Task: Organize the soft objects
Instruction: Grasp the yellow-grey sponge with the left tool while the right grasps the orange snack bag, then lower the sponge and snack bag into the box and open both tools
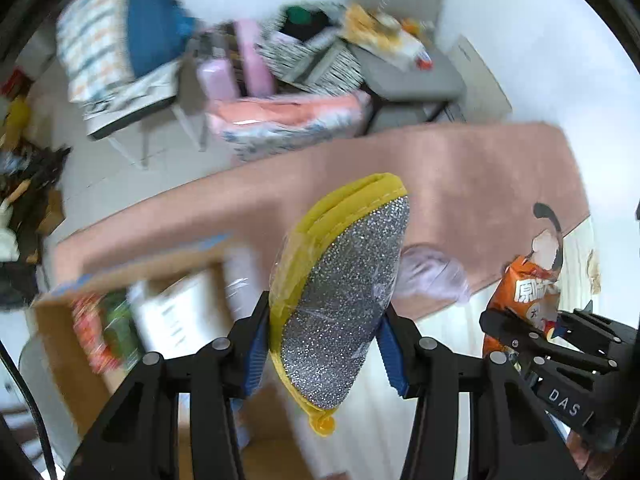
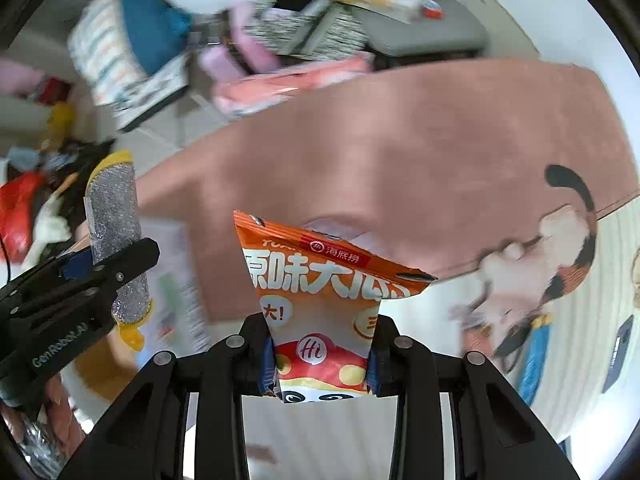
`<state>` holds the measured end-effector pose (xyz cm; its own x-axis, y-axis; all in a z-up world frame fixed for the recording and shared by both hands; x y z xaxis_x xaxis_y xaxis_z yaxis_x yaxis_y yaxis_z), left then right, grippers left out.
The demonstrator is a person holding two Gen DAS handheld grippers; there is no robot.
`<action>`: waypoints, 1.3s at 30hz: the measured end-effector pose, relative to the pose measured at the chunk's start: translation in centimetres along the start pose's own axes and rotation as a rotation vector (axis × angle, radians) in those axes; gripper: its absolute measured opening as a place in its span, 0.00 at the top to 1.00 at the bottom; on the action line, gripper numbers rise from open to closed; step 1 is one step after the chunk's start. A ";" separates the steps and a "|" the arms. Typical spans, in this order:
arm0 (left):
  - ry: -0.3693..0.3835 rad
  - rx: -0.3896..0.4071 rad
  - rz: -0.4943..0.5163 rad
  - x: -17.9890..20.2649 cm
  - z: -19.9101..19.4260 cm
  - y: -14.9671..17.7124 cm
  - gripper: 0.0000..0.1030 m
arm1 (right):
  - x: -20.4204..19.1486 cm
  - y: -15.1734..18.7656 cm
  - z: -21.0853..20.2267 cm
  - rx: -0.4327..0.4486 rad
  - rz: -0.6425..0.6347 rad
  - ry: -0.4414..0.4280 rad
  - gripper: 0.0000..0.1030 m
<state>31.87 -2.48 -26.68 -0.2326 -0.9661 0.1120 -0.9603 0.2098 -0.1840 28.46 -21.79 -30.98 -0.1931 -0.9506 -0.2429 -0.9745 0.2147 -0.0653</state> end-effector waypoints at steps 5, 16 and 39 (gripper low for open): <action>-0.041 0.016 -0.121 -8.6 -4.6 6.4 0.56 | -9.5 6.9 -0.5 -0.035 -0.092 -0.130 0.65; -0.009 -0.201 -0.391 -22.5 0.9 14.6 0.56 | -26.3 13.8 8.7 -0.177 -0.240 -0.162 0.65; 0.022 -0.348 -0.366 -24.1 5.4 17.1 0.36 | -29.7 13.8 15.6 -0.217 -0.285 0.031 0.21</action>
<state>21.92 23.59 -37.80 0.1296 -0.9831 0.1292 -0.9731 -0.1010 0.2072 22.50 12.91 -39.72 0.0897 -0.9725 -0.2151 -0.9907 -0.1094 0.0815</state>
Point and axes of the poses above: each gripper's, at about its wrist camera, not at the fingertips, and z roughly the way its jaws point, x to its right, y to its underside, the point moved 2 cm from there along z, roughly the way its jaws point, and after that the axes turned 2 degrees about x, right-handed, at the moved point
